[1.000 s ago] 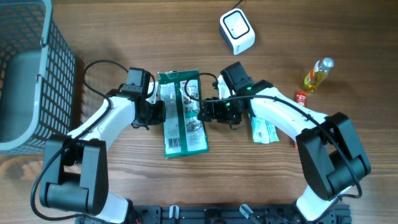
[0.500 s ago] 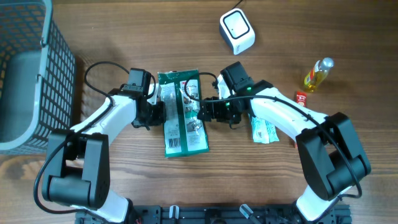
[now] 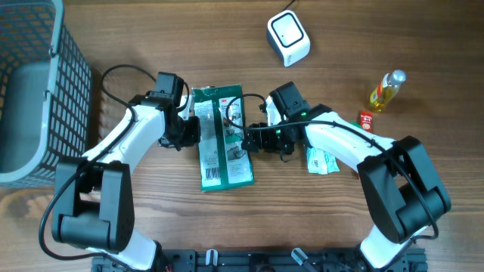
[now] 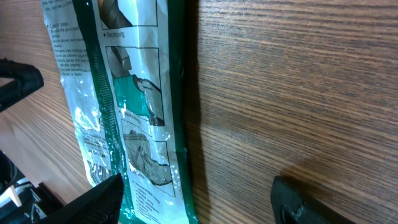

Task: Scan the item barcode
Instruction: 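Hold the glove pack with both grippers and lift it slightly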

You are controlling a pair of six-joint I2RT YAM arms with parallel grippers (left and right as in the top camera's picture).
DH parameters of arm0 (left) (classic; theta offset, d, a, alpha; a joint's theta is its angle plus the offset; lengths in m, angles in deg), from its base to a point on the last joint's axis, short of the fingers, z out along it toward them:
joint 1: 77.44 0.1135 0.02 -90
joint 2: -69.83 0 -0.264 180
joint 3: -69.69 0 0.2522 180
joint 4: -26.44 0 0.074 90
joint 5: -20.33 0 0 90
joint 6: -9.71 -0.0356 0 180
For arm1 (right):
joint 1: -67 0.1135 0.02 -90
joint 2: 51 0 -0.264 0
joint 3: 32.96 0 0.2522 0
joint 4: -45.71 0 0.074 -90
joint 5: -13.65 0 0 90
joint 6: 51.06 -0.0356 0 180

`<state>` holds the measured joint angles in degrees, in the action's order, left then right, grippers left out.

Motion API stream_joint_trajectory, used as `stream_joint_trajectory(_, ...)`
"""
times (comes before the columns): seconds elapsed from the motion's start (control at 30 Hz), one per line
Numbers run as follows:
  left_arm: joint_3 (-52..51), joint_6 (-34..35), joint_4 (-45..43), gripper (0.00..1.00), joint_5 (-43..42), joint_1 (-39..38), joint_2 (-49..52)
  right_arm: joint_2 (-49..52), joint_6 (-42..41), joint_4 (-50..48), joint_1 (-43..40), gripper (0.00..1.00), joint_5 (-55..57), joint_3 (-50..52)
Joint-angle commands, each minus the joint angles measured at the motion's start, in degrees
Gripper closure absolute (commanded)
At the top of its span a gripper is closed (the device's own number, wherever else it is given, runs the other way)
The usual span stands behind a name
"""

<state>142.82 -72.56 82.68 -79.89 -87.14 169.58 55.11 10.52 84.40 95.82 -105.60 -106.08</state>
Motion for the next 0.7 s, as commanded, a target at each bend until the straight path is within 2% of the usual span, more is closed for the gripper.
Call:
stream_joint_trajectory(0.0, 0.52, -0.9, 0.68, 0.91, -1.33, 0.17, 0.11, 0.55, -0.24, -0.26, 0.24, 0.24, 0.92, 0.22)
stream_joint_trajectory(0.67, -0.66, -0.87, -1.31, 0.91, -1.33, 0.17, 1.86, 0.55, -0.11, -0.33, 0.24, 0.24, 0.94, 0.22)
